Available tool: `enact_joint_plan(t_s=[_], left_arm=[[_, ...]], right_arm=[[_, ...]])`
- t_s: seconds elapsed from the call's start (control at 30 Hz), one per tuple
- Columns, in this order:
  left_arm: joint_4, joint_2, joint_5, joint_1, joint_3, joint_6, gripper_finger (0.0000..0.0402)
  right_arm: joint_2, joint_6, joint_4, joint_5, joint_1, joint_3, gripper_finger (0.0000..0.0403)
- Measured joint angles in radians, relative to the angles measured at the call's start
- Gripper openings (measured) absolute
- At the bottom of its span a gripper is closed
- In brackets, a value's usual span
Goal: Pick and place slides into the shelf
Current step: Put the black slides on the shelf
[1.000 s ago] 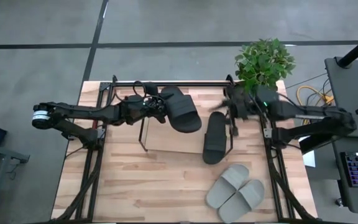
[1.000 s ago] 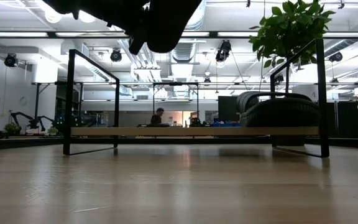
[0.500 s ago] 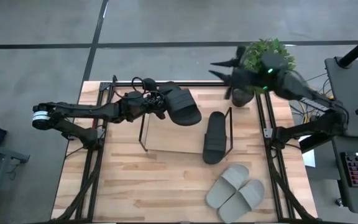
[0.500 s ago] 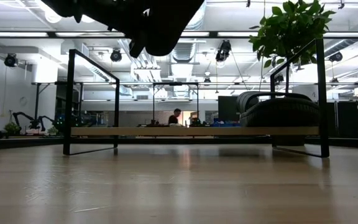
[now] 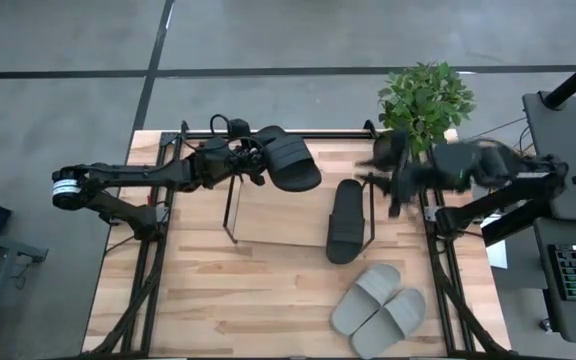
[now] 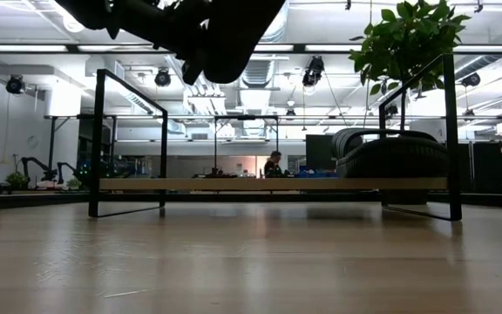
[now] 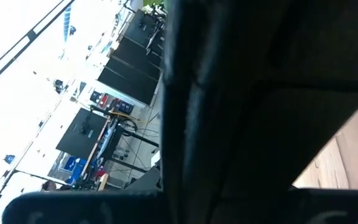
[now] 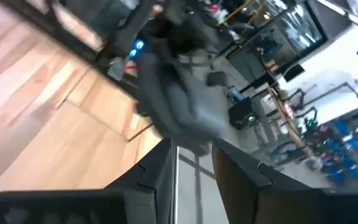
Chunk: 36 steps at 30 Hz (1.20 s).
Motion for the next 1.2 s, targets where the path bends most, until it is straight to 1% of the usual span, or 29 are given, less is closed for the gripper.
enact_joint_plan(t_s=[0.07, 0.13, 0.17, 0.2, 0.27, 0.37, 0.43, 0.53, 0.7, 1.07, 1.2], left_arm=[[0.000, 0.000, 0.007, 0.005, 0.000, 0.000, 0.0045], [-0.006, 0.000, 0.013, 0.007, 0.000, -0.002, 0.0045], [-0.010, 0.000, 0.026, 0.007, 0.000, -0.012, 0.0045], [-0.017, 0.000, 0.046, 0.007, 0.000, -0.028, 0.0045], [-0.032, 0.000, 0.087, 0.007, 0.000, -0.056, 0.0045], [-0.035, 0.000, 0.101, 0.006, 0.000, -0.074, 0.0045], [-0.033, 0.005, 0.100, 0.004, 0.000, -0.076, 0.0044], [-0.040, 0.018, 0.094, -0.004, 0.000, -0.076, 0.0044], [-0.035, 0.040, 0.098, -0.006, 0.000, -0.080, 0.0044], [-0.027, 0.056, 0.100, -0.025, 0.000, -0.101, 0.0044], [-0.025, 0.056, 0.100, -0.026, 0.000, -0.101, 0.0044]], right_arm=[[0.020, -0.003, -0.002, 0.133, 0.092, -0.006, 0.0113], [0.041, -0.011, 0.001, 0.260, 0.160, -0.011, 0.0124], [0.055, -0.012, 0.001, 0.305, 0.188, -0.013, 0.0131], [0.071, -0.010, 0.001, 0.332, 0.213, -0.013, 0.0138], [0.105, 0.005, 0.006, 0.345, 0.250, -0.016, 0.0155], [0.155, 0.018, 0.033, 0.354, 0.273, -0.016, 0.0176], [0.193, 0.012, 0.061, 0.408, 0.281, -0.016, 0.0186], [0.253, -0.057, 0.116, 0.501, 0.281, -0.016, 0.0194], [0.299, -0.174, 0.221, 0.512, 0.278, -0.011, 0.0196], [0.350, -0.198, 0.224, 0.492, 0.265, 0.040, 0.0196], [0.350, -0.197, 0.228, 0.493, 0.252, 0.048, 0.0196]])
